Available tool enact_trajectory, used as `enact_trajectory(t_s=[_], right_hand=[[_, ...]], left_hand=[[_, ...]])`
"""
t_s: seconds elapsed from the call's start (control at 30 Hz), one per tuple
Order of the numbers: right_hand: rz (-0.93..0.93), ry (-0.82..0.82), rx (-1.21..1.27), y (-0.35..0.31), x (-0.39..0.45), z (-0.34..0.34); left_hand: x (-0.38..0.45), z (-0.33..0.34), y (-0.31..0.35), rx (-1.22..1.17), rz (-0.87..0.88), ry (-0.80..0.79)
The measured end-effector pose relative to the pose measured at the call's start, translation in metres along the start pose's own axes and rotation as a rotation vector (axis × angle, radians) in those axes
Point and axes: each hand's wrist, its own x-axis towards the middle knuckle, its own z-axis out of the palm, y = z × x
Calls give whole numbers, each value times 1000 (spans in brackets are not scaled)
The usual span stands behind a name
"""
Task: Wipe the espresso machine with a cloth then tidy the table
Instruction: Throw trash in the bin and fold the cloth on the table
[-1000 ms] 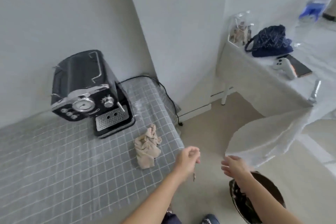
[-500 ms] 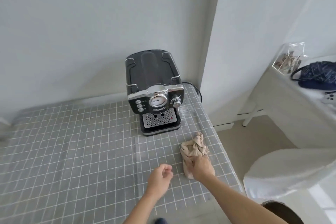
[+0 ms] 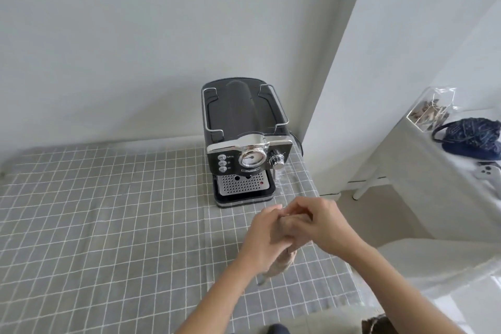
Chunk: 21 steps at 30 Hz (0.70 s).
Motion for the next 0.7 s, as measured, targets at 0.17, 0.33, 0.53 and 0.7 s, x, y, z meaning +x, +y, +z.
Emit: enact_trajectory(t_s=[0.17, 0.33, 0.53, 0.7], right_hand=[[-66, 98, 4, -21, -5, -41], [-181, 123, 65, -40, -3, -62], [-220, 266, 126, -52, -1, -89], [-294, 44, -60, -55, 1, -95]], left_hand=[[-5, -17, 22, -117, 77, 98], [-10, -29, 45, -252, 132, 93], [-21, -42, 27, 153, -17, -35], [-31, -36, 49, -105, -10, 12]])
